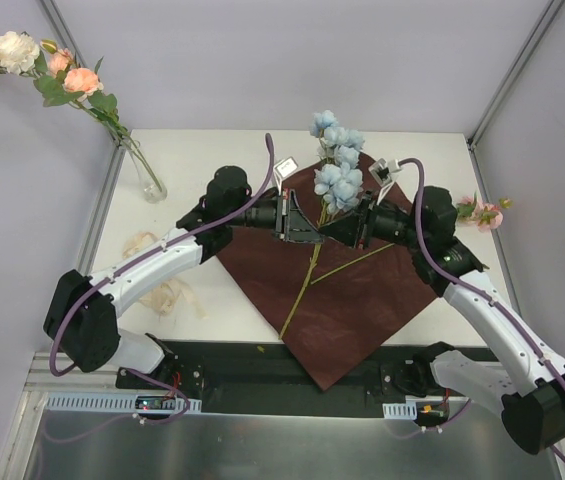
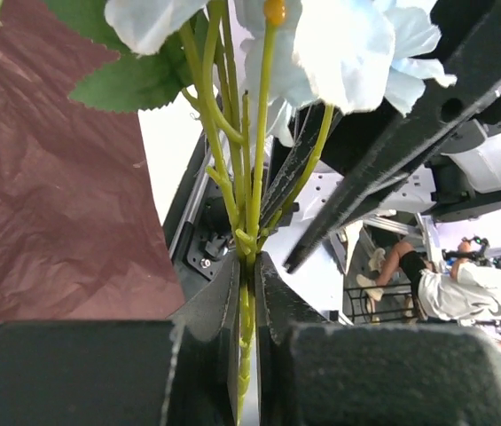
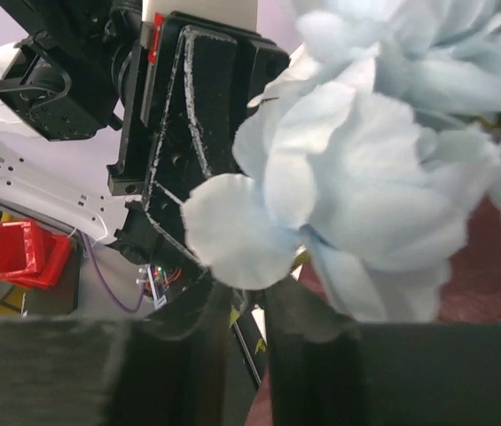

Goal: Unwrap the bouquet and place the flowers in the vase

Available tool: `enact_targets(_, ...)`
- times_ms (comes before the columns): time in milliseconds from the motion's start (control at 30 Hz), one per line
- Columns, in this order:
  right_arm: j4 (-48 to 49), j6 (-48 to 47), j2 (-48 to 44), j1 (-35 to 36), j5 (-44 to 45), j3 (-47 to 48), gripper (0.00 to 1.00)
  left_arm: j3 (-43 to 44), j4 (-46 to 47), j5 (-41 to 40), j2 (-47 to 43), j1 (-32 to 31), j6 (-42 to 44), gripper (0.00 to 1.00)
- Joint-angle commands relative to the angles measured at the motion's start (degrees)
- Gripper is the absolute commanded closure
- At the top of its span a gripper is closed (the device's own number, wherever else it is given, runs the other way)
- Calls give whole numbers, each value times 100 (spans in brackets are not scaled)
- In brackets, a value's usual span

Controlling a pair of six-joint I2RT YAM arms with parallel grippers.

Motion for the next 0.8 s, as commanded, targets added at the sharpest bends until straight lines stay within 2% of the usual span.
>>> enact_targets(0,-199,-284,55,90,18,503,64,-39,-115,-459,-538,-34,744,100)
enact_targets(33,-313,-310,64,90,166,521,58,-48,-438,-680,-739,-34,877,100)
enact_targets(133,-341,-372,29,142,80,469,43,-224,-600,-1374,-1187,-34,1185,100)
enact_targets(200,-270,-442,20,221,1,399,36,-408,-635,-1734,-1416,-26,1256,100)
enact_targets(300,-367,-679,81,633,9,372,33,-584,-617,-2350,-1777,-26,1212,100)
enact_targets(433,-551,-925,274,1484,648,477,33,-734,-494,-2843,-2111,-34,1124,100)
enact_targets(633,-525,-996,608,1970,968,662,38,-945,-301,-3213,-2507,-34,958,100)
enact_targets(733,-525,-1005,801,2146,1037,803,48,-980,-239,-3213,-2595,-34,878,100)
enact_targets(767,-525,-1005,837,2181,1073,829,55,-980,-239,-3222,-2613,-34,852,100)
